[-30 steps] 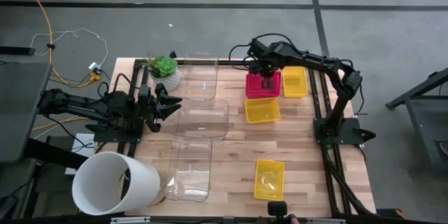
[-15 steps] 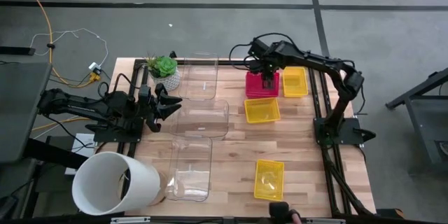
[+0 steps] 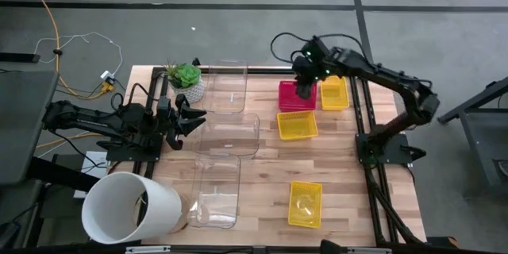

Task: Stack baskets by color
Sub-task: Stack the bottom red bin on top of the red bin, then stack the middle yellow bin on top of the top yellow bin

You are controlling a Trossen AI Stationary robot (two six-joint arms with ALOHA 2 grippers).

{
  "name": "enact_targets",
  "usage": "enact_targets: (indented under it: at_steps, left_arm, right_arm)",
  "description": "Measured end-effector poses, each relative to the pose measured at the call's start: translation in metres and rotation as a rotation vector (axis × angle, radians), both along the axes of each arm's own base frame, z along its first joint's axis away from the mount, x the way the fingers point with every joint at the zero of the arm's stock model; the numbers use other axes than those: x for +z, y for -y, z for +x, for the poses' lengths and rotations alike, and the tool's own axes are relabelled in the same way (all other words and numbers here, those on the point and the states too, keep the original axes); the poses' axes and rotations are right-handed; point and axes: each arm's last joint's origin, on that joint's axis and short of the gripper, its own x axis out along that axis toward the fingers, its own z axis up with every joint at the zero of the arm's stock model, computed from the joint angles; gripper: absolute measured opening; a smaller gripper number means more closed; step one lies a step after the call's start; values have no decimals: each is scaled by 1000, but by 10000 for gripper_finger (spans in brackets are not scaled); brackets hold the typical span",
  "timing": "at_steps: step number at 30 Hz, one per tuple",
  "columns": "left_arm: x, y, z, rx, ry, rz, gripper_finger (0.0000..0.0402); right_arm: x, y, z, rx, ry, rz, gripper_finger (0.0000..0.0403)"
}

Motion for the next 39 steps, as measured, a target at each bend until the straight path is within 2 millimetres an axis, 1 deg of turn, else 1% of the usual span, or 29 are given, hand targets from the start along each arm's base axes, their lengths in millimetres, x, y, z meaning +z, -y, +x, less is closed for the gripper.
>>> enact_targets:
  at_steps: [1,2,3,6,9,11,16,22,27,31,33,35,37,39]
  left_arm:
    - [0,0,0,1,0,0,122]
    - [0,0,0,2,0,0,122]
    - [0,0,0,2,0,0,122]
    - [0,0,0,3,0,0,122]
    - [0,0,0,10,0,-2,122]
    - [0,0,0,13,0,-3,122]
    - [0,0,0,12,2,-9,122]
    - [0,0,0,12,2,-10,122]
    - [0,0,0,12,2,-10,122]
    - [0,0,0,12,2,-10,122]
    - [0,0,0,12,2,-10,122]
    - [0,0,0,12,2,-10,122]
    - [0,0,0,12,2,-10,122]
    - [0,0,0,12,2,-10,122]
  right_arm:
    - [-4,-3,-2,-40,63,1,49]
    - [-9,-6,-4,-76,120,6,25]
    - [-17,-9,-6,-115,169,12,15]
    - [-41,-20,-11,-312,259,-27,16]
    - [-53,-24,-12,-474,366,-106,3]
    - [-60,-25,-12,-572,414,-128,4]
    - [-83,-27,-8,-715,412,-132,1]
    - [-98,-23,2,-741,376,-166,0]
    - [-112,-19,4,-776,343,-132,0]
    - [-114,-19,5,-764,342,-110,0]
    - [-109,-20,4,-759,358,-110,0]
    - [-94,-22,1,-709,406,-124,0]
    - [-75,-28,-5,-606,453,-133,0]
    - [-54,-38,-14,-488,500,-119,0]
